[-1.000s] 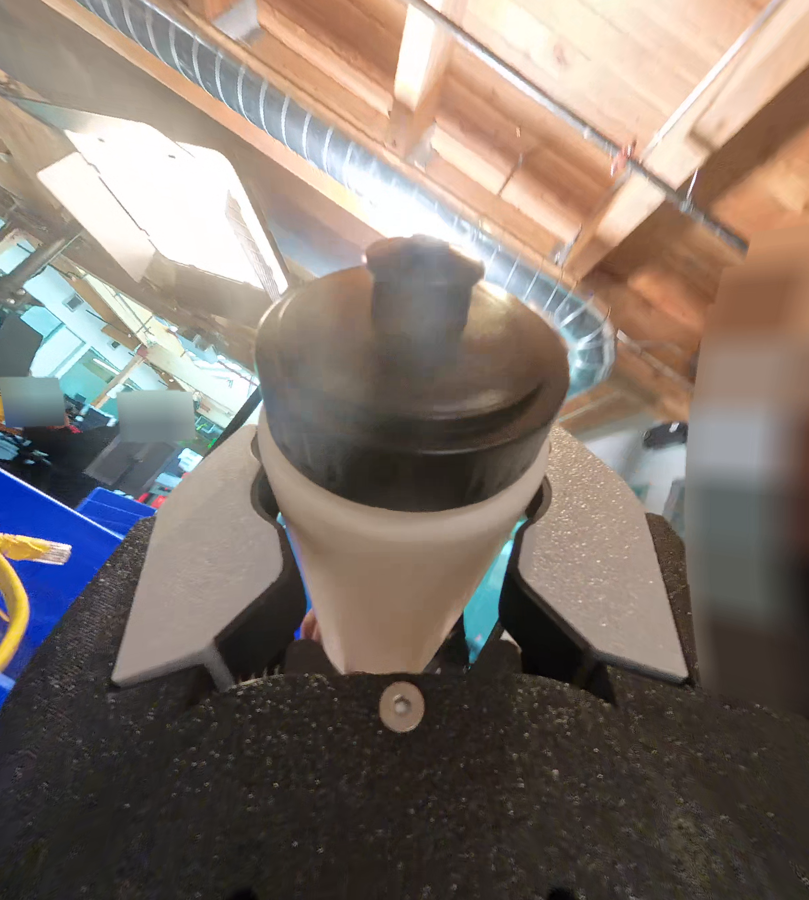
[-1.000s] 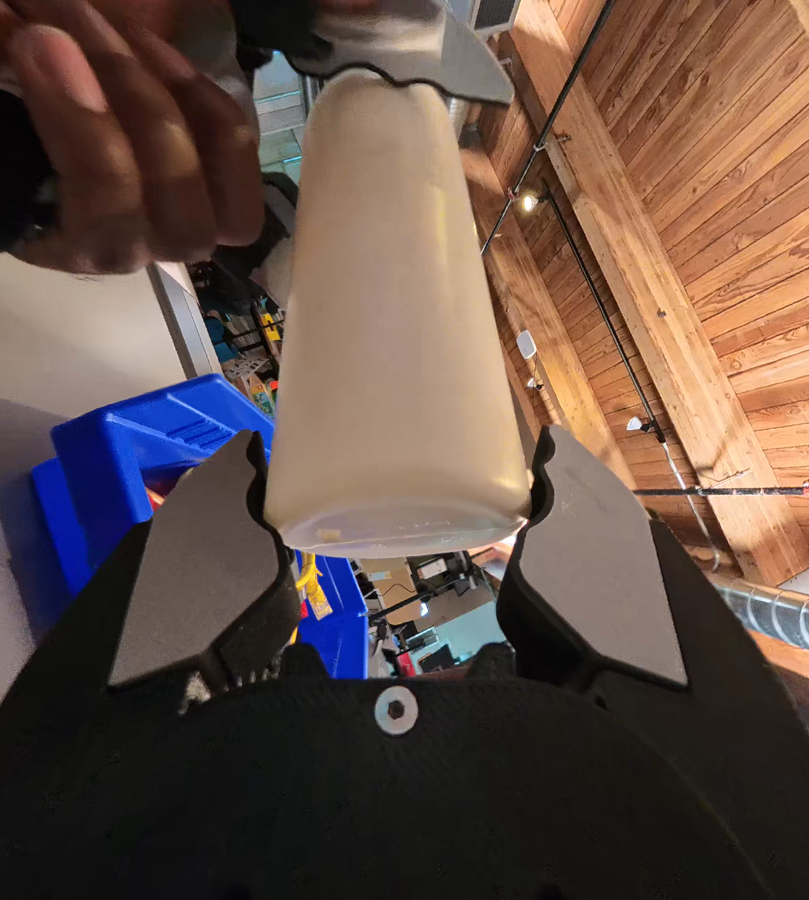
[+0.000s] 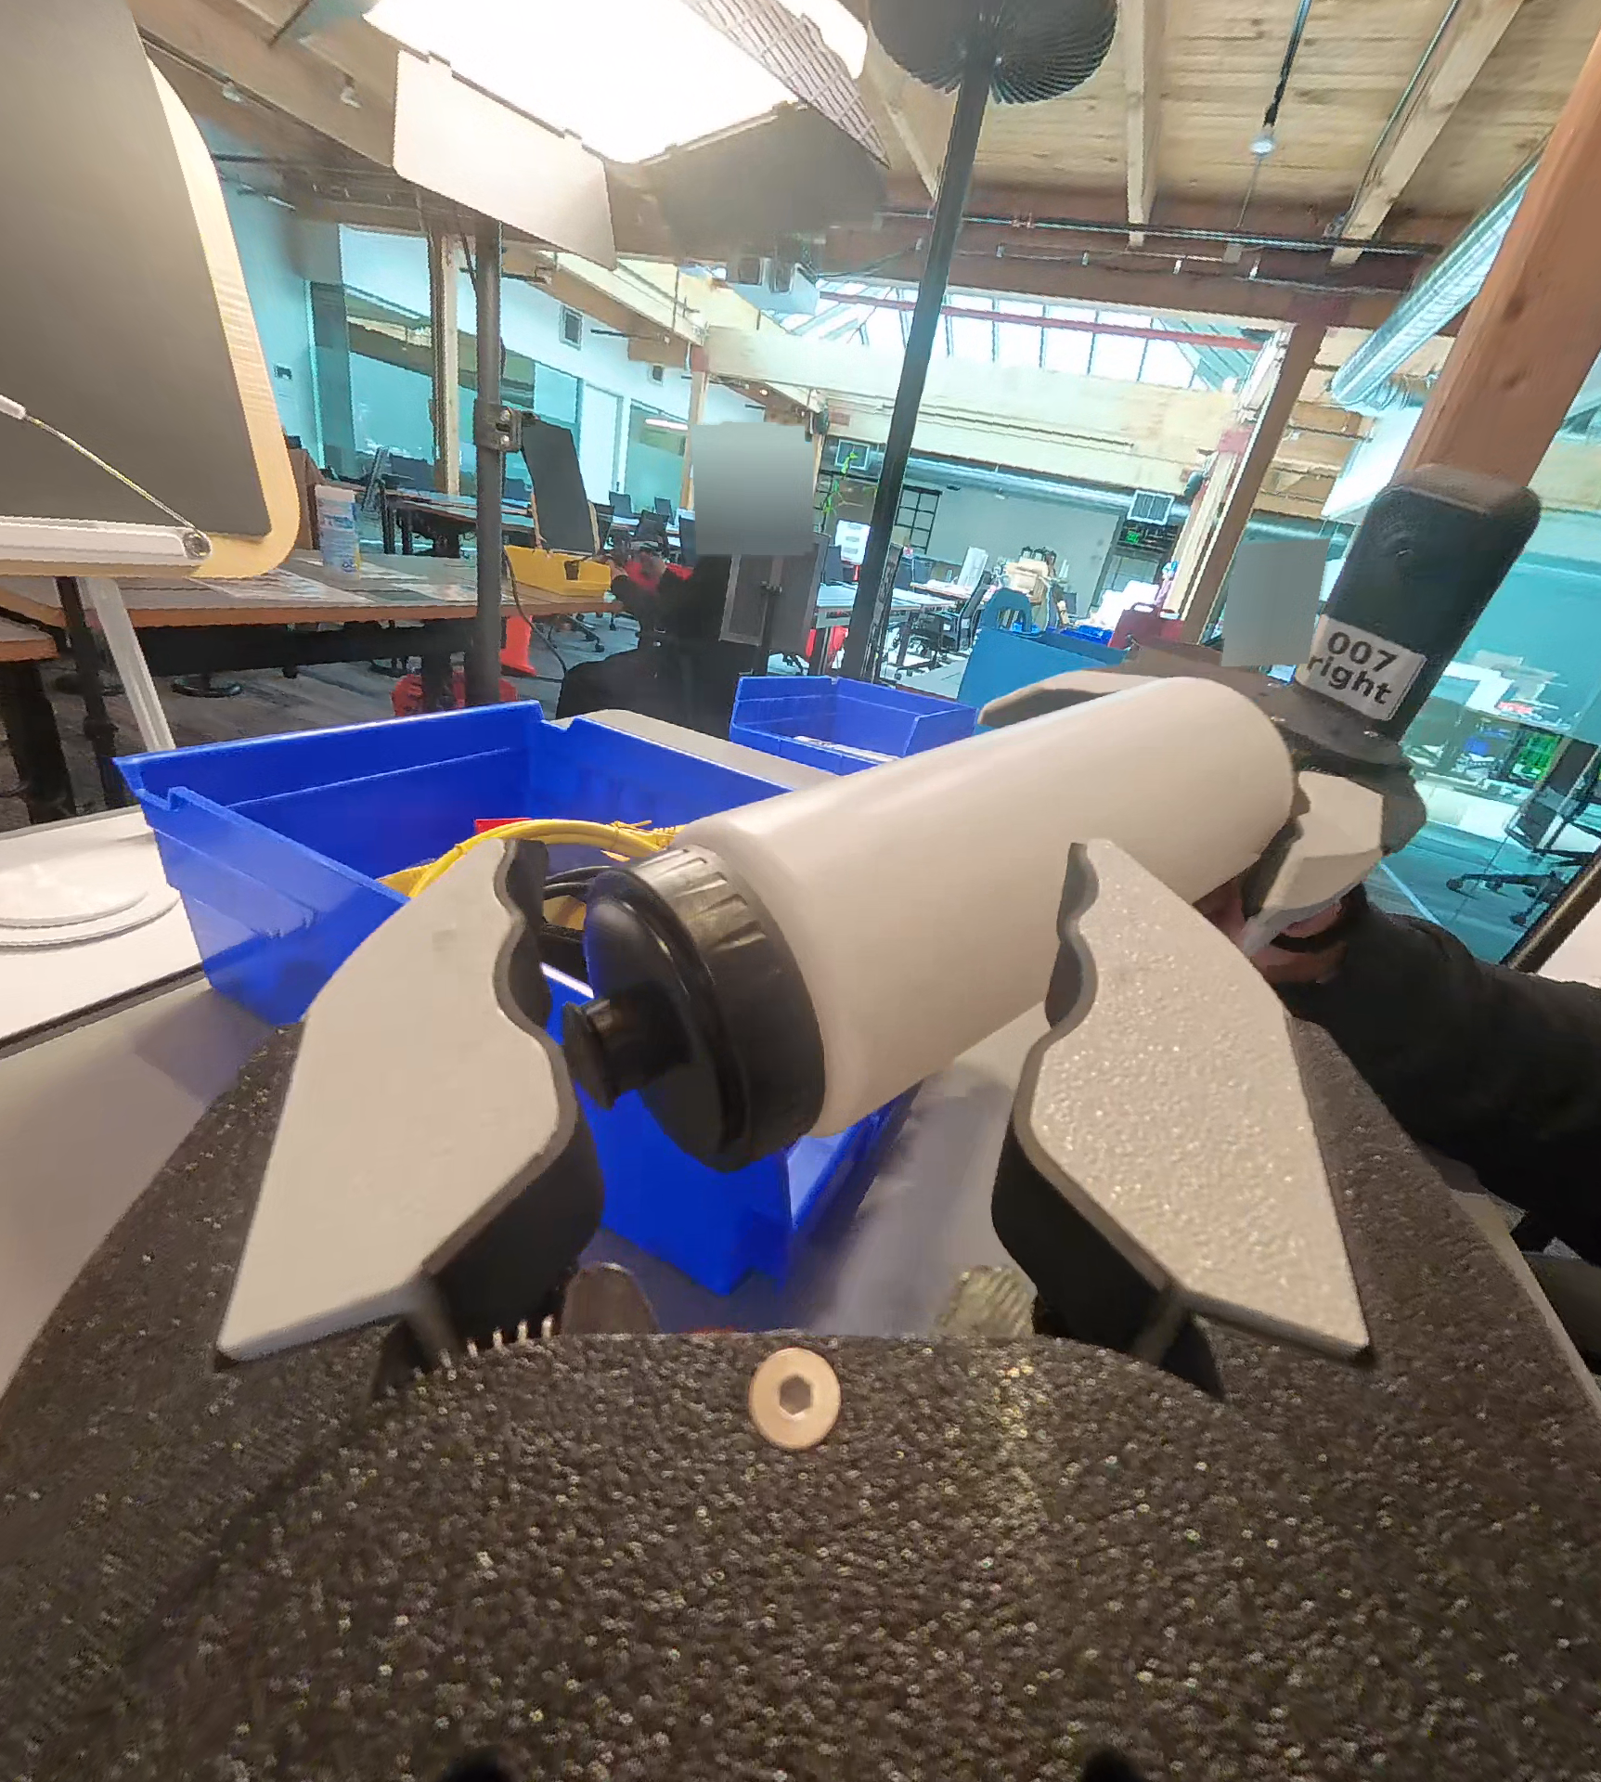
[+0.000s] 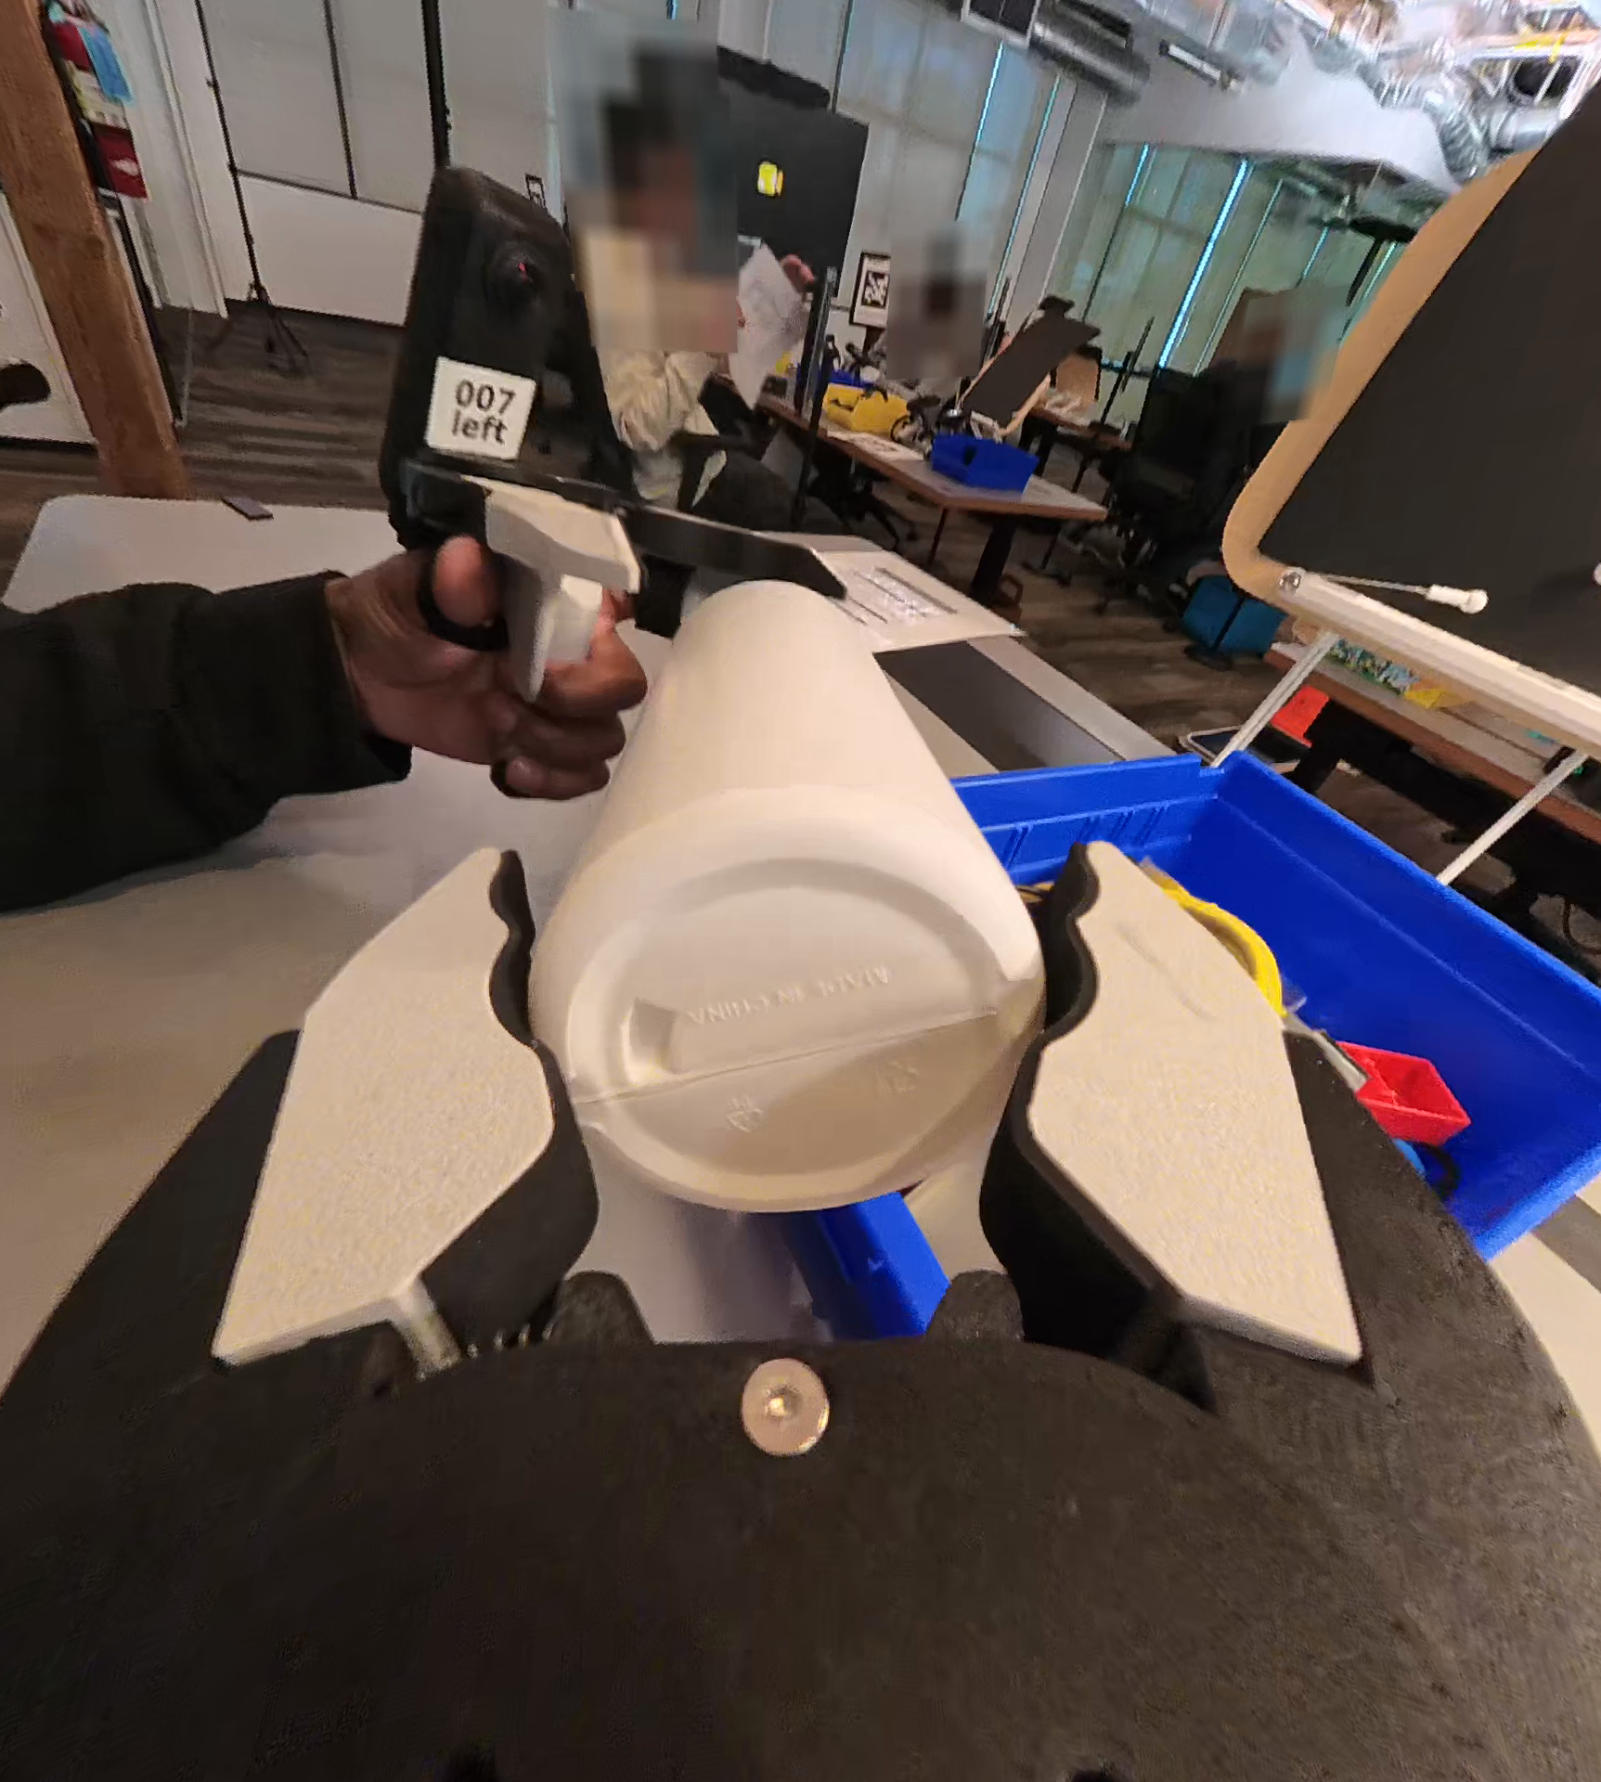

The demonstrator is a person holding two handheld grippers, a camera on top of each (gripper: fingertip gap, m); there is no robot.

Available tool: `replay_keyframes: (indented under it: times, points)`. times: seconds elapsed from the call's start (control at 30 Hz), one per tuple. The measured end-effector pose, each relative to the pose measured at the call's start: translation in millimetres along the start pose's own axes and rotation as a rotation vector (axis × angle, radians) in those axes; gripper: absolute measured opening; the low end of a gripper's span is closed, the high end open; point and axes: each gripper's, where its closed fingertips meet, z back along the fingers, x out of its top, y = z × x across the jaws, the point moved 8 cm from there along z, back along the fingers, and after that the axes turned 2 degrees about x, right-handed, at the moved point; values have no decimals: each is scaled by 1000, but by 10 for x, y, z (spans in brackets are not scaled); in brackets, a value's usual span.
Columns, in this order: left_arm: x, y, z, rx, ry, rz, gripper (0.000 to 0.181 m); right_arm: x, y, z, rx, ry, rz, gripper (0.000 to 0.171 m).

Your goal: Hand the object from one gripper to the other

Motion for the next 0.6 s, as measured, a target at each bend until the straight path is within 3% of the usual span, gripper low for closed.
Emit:
replay_keyframes:
  times: [0.2,0.6]
  points:
    - [-39,114,108,18,113,1,106,-28,-96,38,15,-16,-91,104]
    - [-509,258,-110,-205,127,678,117,-115,-207,33,60,-97,-254,104]
